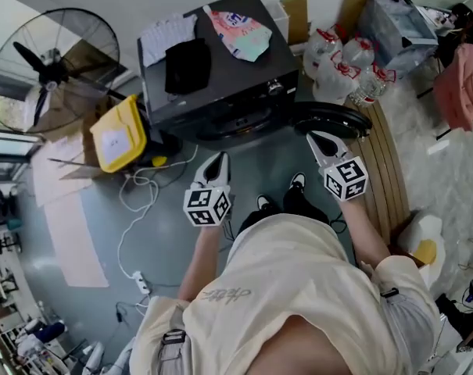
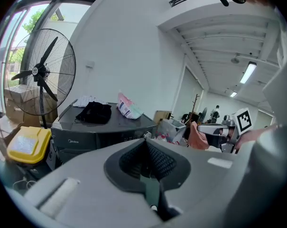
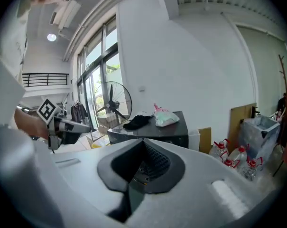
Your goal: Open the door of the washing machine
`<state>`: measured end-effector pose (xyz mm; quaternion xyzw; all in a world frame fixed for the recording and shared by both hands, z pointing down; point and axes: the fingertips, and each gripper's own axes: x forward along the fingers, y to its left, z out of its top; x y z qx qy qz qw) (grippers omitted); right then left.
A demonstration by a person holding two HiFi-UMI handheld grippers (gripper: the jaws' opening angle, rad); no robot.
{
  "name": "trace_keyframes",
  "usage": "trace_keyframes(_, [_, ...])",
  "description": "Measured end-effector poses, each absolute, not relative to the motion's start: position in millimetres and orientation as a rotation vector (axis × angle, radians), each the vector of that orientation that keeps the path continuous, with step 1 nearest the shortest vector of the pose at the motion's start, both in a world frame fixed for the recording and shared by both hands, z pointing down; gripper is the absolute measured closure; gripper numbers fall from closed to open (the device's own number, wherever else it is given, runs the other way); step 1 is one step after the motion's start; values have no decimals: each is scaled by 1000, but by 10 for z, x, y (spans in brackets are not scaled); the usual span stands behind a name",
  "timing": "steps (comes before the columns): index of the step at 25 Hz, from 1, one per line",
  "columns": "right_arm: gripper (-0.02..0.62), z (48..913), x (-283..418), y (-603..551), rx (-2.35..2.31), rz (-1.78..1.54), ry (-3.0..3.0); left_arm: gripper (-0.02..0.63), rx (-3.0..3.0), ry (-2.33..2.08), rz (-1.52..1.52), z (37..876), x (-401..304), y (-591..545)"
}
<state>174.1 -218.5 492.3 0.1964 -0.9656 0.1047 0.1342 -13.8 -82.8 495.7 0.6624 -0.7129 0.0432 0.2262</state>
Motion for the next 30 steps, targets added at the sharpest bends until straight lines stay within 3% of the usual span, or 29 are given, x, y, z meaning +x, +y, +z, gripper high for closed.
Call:
trace_keyframes(6, [595,4403,1600,-2071,614,326,-2914,589,1924,-1966,67,4725,-184,-862])
trace_keyframes(17, [594,3536,1625,-1994,644,11,-3062,589,2048,-2054,-21,3948,-196,-945])
trace_keyframes(30, [595,3383,1440,-2214,434,-81,-3052,589,2033,-2258,44,3372,-332,-1114])
